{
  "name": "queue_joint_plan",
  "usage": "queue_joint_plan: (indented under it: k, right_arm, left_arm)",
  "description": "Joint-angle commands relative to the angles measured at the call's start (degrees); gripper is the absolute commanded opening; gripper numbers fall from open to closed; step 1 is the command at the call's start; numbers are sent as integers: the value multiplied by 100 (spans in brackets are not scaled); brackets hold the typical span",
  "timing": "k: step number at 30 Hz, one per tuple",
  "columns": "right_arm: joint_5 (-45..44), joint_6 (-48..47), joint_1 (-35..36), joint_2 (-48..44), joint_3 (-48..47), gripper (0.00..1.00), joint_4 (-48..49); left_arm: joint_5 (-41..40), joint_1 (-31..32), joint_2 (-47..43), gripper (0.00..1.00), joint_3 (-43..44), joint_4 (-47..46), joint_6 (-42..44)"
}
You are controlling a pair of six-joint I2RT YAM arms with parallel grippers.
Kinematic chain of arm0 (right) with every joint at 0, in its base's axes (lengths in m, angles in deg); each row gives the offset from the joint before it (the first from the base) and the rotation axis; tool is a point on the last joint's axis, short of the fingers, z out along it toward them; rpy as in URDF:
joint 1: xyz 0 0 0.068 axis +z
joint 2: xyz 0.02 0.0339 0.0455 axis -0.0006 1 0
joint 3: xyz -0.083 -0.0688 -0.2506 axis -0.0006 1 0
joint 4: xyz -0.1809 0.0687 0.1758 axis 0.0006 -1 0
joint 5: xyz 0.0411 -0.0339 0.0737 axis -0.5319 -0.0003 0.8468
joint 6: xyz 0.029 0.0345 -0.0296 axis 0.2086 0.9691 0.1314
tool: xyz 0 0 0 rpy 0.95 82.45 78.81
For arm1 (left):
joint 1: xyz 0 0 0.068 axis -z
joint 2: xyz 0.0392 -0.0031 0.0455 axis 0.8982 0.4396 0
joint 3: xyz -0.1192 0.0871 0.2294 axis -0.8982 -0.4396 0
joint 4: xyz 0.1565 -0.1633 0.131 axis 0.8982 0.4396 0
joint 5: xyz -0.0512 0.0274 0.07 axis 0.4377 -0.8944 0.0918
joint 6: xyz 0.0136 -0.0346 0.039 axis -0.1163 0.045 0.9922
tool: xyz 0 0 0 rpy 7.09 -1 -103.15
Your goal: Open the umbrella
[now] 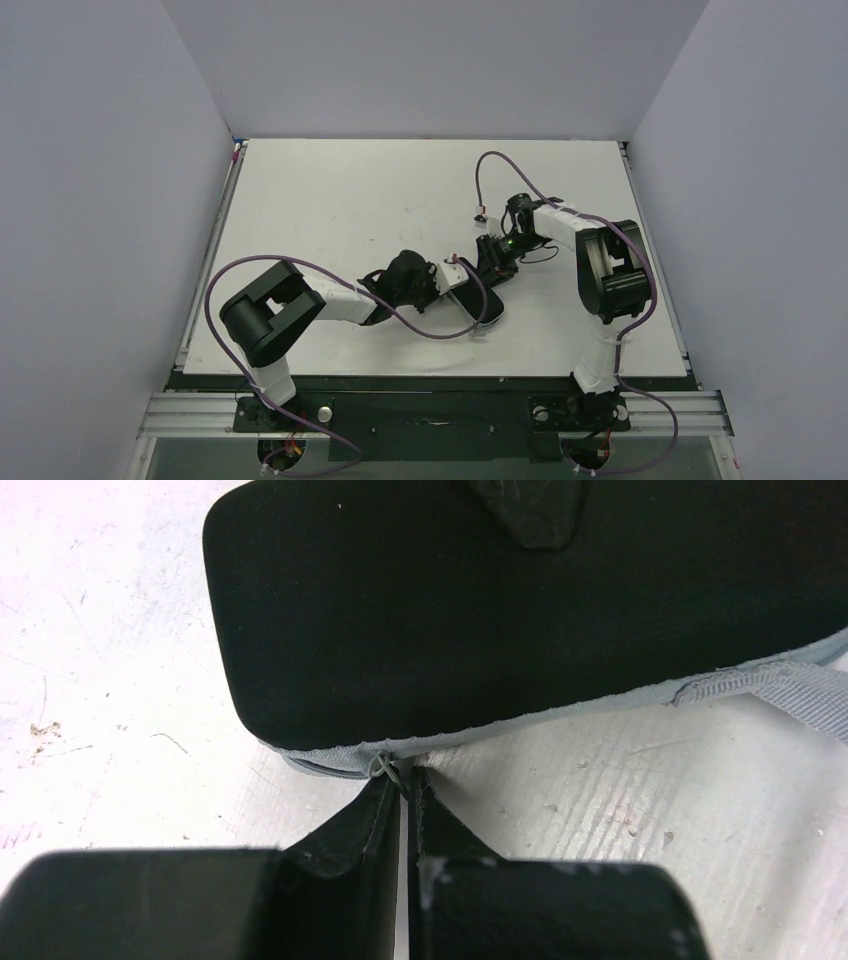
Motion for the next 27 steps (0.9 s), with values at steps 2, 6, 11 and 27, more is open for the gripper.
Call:
queue_joint_plan:
  k: [2, 6, 11, 27]
  right_arm:
    - [-619, 694, 93, 7, 13, 0, 2645]
    - [-595, 484, 1, -24, -93, 0, 2419]
    - [-623, -669, -82, 17, -277, 0, 1410]
    - [-643, -206, -92, 32, -311, 0, 1754]
  left_arm:
    - [1299, 635, 212, 0, 144, -190, -152]
    - [1342, 498, -25, 0, -170, -247, -68]
    - [1271, -38, -214, 0, -416, -130, -55]
    - [1485, 134, 69, 0, -80, -124, 630]
